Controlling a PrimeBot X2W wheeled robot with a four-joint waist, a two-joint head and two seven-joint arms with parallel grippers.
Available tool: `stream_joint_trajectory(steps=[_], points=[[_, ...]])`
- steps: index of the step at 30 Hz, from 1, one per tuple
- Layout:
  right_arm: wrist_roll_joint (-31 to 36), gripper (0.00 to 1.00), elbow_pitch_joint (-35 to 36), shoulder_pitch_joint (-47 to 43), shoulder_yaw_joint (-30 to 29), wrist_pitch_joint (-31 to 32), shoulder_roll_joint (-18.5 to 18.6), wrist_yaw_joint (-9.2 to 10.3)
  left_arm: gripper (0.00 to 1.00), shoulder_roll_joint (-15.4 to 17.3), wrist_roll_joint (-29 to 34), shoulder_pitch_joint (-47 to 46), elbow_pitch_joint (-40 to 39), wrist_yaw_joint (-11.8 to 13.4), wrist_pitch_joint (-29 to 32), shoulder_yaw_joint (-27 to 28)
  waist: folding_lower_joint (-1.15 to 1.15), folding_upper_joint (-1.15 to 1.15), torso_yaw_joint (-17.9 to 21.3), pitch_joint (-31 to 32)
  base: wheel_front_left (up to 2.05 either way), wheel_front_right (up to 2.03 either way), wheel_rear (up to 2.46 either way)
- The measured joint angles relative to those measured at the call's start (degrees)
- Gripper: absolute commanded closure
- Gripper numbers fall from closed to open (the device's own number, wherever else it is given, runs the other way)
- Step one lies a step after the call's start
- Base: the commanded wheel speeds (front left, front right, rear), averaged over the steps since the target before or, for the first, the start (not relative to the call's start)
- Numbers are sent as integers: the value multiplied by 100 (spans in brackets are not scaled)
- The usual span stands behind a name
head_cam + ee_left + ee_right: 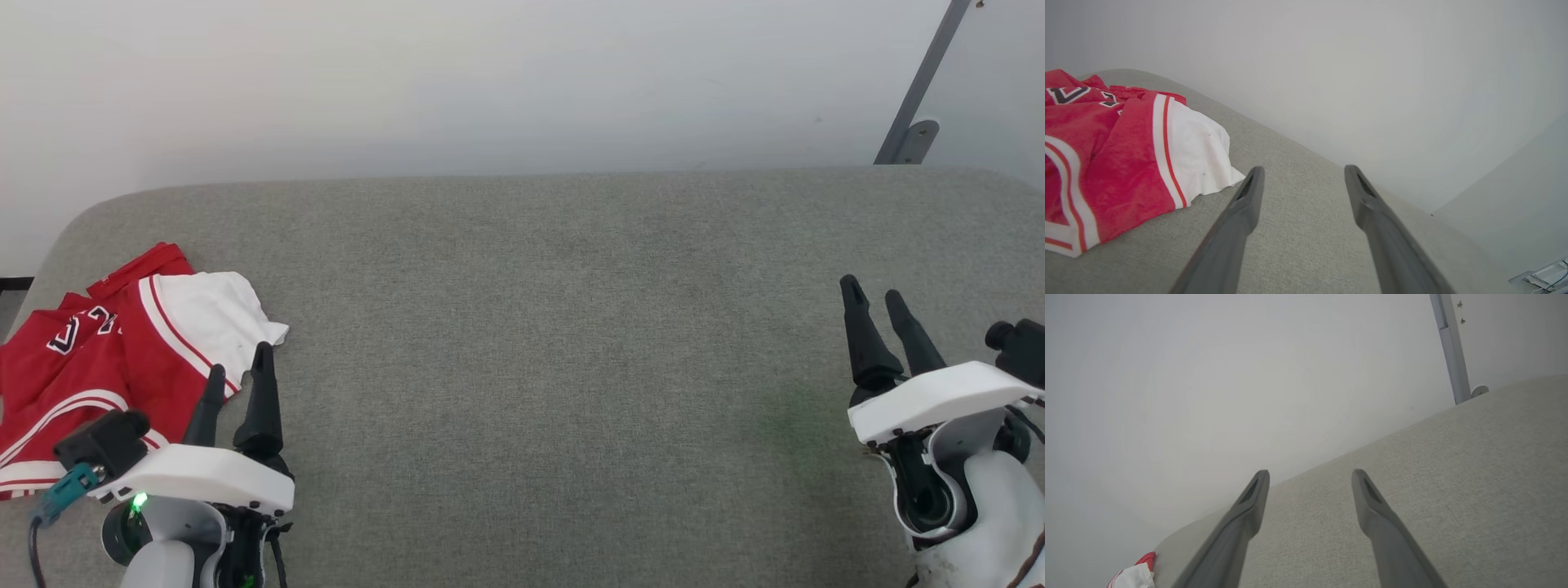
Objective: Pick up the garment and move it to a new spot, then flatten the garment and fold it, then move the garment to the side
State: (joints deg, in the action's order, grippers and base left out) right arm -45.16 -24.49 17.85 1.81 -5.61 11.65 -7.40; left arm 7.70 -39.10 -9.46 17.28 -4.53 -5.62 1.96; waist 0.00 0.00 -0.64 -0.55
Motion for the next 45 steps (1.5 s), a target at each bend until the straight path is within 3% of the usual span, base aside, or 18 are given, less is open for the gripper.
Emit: stream_joint_trajectory(steps=[15, 35, 45], points=[[1574, 0, -238, 180, -90, -253, 9, -1, 0, 201, 1113, -119, 164, 166, -255, -309, 0, 0, -29, 8, 0, 0, 0], [2646, 0, -449, 432, -27, -514, 132, -2, 0, 302, 1968, -211, 409, 261, -522, -413, 0, 0, -40, 10, 0, 0, 0], [3000, 0, -531, 516, -32, -645, 213, -8, 0, 249, 2262, -291, 553, 141, -644, -269, 0, 0, -43, 19, 0, 0, 0]])
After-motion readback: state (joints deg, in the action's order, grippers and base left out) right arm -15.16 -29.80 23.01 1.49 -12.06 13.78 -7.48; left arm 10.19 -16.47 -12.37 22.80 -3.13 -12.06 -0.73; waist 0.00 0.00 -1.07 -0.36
